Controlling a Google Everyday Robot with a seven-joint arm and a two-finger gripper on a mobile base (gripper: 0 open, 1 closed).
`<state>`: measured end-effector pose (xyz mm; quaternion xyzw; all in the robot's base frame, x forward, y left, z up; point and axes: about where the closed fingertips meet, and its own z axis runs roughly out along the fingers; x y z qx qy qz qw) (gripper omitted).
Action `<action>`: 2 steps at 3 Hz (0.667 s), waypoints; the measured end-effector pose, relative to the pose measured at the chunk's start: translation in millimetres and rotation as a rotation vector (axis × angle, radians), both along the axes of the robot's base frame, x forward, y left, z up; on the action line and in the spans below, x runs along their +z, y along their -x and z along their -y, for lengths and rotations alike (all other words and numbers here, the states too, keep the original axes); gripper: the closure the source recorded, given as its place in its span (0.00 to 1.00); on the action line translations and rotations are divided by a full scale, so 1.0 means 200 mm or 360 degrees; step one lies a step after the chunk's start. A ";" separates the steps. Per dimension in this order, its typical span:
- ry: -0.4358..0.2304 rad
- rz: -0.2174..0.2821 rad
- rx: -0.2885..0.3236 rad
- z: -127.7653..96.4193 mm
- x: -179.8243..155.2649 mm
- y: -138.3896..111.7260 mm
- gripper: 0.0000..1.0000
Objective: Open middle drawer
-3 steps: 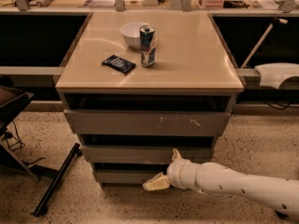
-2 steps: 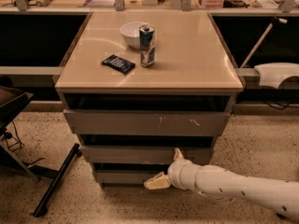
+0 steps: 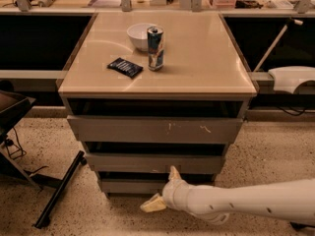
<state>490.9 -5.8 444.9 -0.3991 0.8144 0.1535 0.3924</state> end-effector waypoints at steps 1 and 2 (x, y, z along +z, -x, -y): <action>0.0112 0.0048 0.0074 -0.24 -0.19 -0.02 0.00; 0.0139 0.0134 0.0063 -0.30 -0.17 -0.09 0.00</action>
Offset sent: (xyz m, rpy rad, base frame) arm 0.0016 0.0413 -0.0349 -0.0632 -0.0218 0.0432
